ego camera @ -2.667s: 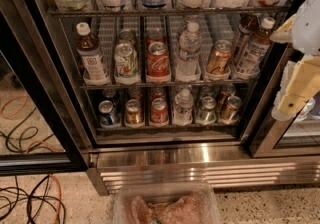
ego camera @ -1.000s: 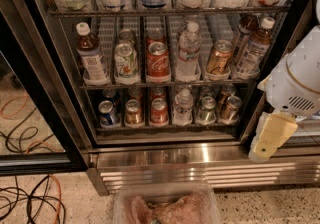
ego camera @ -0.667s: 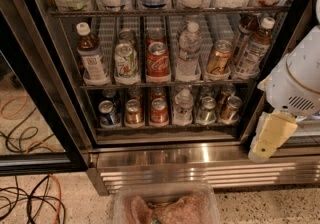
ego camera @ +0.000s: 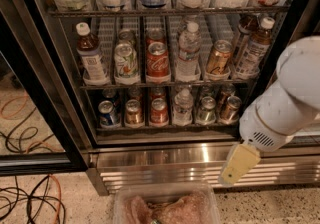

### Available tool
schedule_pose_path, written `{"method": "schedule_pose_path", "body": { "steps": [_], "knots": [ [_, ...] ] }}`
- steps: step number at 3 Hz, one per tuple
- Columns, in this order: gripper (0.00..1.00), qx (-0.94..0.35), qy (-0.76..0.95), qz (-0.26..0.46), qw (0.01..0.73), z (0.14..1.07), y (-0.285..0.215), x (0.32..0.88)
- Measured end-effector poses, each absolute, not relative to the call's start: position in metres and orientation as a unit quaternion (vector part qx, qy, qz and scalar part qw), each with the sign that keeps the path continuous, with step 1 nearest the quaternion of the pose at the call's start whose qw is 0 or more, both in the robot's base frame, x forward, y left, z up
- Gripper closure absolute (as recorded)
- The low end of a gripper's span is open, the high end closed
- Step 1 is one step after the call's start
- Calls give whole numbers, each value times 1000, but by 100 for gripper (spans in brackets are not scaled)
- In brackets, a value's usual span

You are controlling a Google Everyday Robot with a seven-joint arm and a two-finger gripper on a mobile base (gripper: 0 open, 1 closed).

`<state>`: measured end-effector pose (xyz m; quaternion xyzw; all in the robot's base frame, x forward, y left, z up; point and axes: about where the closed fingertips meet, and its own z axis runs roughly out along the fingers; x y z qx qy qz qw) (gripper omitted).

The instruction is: Pick water bottle from bottom shelf of fridge

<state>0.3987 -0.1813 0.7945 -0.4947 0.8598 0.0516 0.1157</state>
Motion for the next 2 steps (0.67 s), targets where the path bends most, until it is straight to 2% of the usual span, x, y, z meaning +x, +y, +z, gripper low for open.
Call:
{"method": "schedule_pose_path", "body": {
  "steps": [1, 2],
  "knots": [
    [0, -454, 881, 60, 119, 755, -175, 405],
    [0, -454, 881, 60, 119, 755, -175, 405]
  ]
}}
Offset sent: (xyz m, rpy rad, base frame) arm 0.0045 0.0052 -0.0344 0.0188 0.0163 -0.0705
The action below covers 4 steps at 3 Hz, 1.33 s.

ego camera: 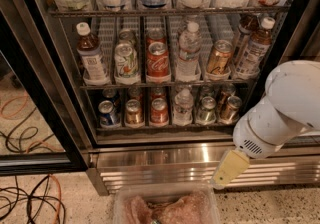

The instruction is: Pick water bottle from bottom shelf of fridge

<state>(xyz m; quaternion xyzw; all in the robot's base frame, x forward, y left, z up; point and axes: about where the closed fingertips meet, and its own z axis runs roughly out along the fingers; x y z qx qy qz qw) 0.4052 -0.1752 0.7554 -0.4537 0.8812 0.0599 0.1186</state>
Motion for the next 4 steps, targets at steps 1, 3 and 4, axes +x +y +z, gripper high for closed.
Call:
{"method": "schedule_pose_path", "body": {
  "steps": [1, 3, 4],
  "knots": [
    [0, -417, 897, 63, 136, 739, -169, 410],
    [0, -249, 948, 64, 188, 681, -168, 455],
    [0, -206, 961, 68, 171, 669, -165, 464]
  ]
}}
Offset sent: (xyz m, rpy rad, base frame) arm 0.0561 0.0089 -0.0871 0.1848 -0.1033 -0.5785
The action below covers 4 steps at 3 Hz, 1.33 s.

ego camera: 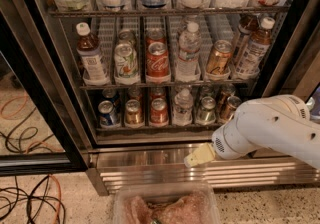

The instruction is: Pick water bottle from bottom shelf of fridge

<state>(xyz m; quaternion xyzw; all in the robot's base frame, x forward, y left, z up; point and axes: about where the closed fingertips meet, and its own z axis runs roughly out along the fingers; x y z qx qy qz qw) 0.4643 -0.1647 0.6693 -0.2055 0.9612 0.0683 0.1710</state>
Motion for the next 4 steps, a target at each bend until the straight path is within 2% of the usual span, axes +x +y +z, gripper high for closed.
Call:
{"method": "schedule_pose_path", "body": {
  "steps": [2, 3, 4],
  "knots": [
    [0, -193, 962, 70, 179, 662, -159, 466],
    [0, -164, 962, 78, 205, 636, -158, 476],
    [0, -128, 951, 102, 264, 629, -153, 511]
  ]
}}
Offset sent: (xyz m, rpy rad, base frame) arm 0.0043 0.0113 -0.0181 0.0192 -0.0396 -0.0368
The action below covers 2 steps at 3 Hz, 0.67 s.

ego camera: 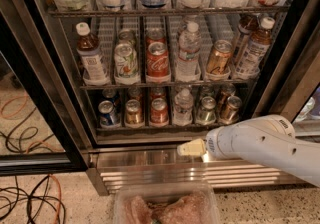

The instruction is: Pick water bottle from bottom shelf of fridge

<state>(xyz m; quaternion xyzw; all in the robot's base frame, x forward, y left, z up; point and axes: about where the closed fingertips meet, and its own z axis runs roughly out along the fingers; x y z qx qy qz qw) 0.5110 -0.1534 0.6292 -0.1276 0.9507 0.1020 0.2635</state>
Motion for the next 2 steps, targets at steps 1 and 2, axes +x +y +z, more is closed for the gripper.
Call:
{"method": "schedule_pose_path", "body": {
  "steps": [1, 2],
  "knots": [
    [0, -123, 941, 125, 291, 634, -137, 538],
    [0, -123, 940, 126, 292, 634, -136, 540]
  ]
}}
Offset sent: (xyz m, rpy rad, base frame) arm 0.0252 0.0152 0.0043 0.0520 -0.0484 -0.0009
